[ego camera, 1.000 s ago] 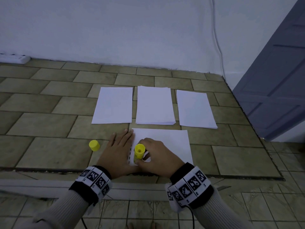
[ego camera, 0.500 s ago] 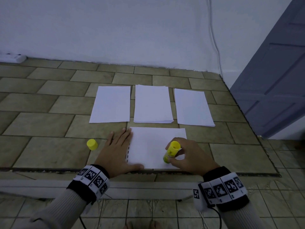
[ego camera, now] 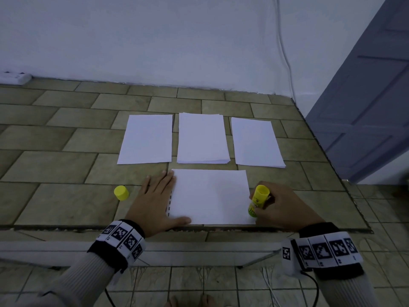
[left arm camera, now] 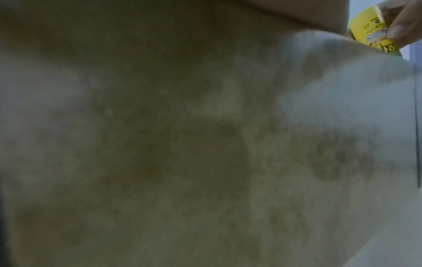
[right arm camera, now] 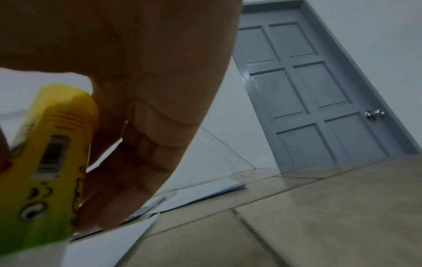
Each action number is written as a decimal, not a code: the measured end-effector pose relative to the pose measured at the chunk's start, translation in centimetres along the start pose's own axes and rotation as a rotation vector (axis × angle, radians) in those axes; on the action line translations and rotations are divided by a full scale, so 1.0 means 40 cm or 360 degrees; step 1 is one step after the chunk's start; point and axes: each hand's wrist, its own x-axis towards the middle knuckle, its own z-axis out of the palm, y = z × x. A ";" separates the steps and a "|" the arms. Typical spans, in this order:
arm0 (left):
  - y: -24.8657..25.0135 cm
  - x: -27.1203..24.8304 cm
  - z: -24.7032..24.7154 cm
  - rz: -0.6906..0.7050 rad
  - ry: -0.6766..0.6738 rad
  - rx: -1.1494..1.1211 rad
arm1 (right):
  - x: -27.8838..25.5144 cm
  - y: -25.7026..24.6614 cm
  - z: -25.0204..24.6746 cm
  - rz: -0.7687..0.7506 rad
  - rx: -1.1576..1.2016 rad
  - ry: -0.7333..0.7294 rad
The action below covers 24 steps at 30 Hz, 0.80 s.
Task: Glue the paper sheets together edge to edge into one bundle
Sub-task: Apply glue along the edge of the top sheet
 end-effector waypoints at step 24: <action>-0.016 0.004 0.029 0.0099 0.0138 -0.0121 | 0.172 -0.234 0.245 -0.0458 -0.0064 -0.0441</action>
